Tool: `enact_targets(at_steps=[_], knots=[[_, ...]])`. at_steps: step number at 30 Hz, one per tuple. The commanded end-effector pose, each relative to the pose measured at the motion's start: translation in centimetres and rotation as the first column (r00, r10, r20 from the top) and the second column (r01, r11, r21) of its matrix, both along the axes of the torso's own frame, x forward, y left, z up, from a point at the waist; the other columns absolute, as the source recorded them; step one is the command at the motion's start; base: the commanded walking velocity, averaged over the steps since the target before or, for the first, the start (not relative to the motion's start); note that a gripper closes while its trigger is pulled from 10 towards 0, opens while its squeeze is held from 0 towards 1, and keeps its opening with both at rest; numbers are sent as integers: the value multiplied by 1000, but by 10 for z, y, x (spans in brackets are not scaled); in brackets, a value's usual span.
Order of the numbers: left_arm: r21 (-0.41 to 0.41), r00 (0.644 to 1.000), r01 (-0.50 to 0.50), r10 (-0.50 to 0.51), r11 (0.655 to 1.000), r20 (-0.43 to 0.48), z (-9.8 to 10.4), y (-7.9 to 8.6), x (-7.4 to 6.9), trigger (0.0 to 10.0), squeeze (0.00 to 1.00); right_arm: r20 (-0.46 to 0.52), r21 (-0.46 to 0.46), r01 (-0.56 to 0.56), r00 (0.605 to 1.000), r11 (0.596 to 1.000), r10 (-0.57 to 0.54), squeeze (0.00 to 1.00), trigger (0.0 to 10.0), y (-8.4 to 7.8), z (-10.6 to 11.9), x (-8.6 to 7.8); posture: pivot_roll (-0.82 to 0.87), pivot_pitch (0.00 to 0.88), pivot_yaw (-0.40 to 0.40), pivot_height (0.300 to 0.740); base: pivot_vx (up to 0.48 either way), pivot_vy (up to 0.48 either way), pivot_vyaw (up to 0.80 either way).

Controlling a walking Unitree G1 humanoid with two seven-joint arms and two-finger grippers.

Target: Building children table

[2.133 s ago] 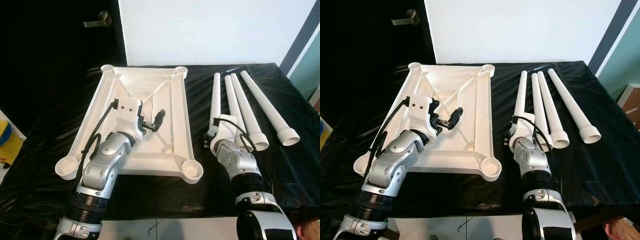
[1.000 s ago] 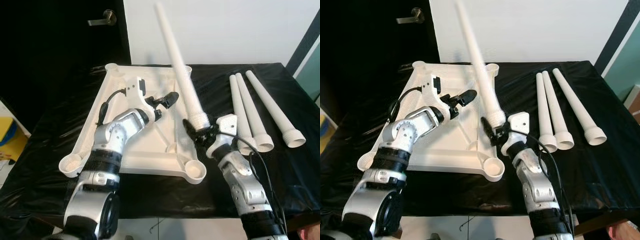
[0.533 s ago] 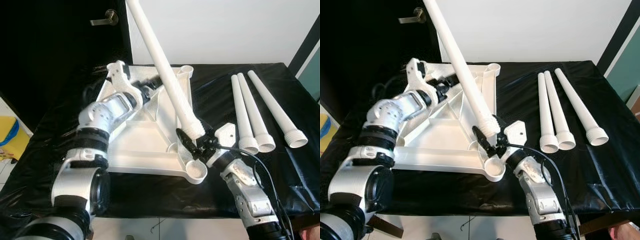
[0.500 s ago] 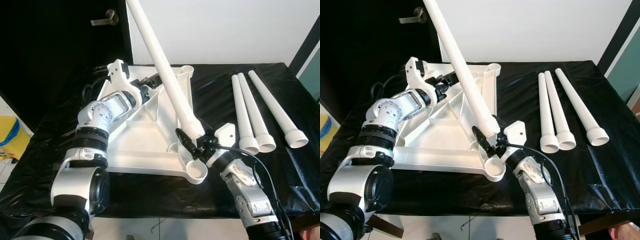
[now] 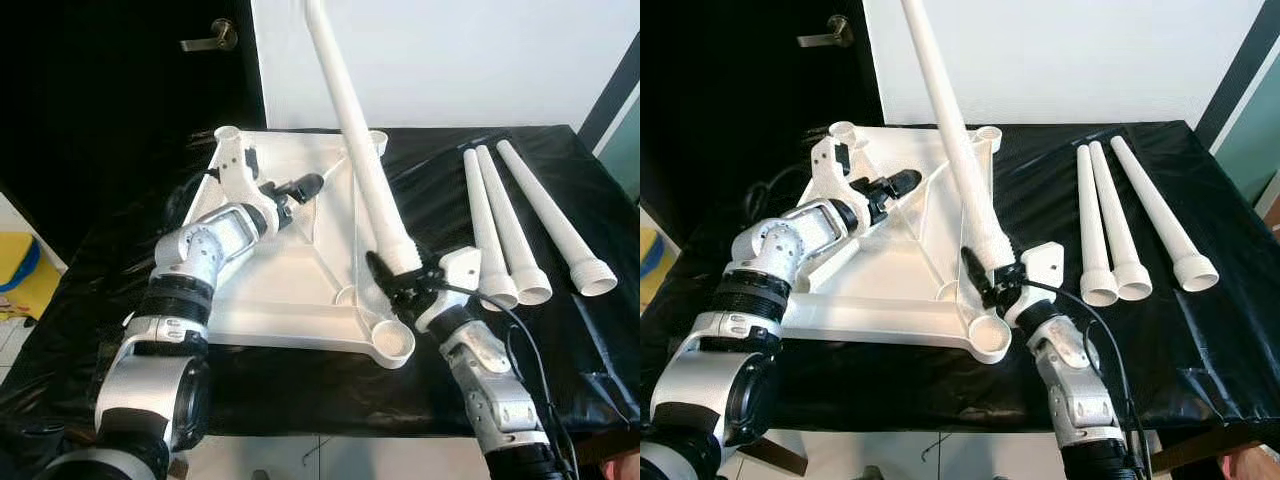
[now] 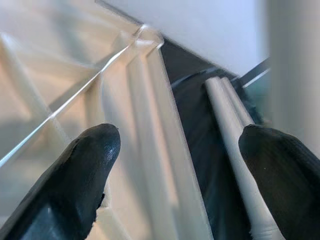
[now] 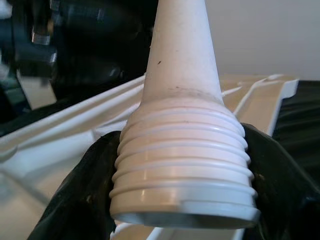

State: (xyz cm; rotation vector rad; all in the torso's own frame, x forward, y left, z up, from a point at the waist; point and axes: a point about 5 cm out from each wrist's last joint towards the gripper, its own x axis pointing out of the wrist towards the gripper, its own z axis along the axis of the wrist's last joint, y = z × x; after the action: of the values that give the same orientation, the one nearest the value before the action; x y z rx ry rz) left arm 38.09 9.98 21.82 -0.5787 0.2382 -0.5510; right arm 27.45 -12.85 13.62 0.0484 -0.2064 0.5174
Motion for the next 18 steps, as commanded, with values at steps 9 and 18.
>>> enact_targets(at_steps=[9,18], knots=[[-132,861,468,-417,874,293,28,-24,-25,10000,0,15,-39,-111,994,993,112,0,10000,16,0,0,-19,0,22,740,0,0,0],[-128,882,425,-379,896,279,30,-21,-17,10000,0,22,-64,-196,980,979,197,0,10000,23,-2,-9,-25,0,24,740,0,0,0]])
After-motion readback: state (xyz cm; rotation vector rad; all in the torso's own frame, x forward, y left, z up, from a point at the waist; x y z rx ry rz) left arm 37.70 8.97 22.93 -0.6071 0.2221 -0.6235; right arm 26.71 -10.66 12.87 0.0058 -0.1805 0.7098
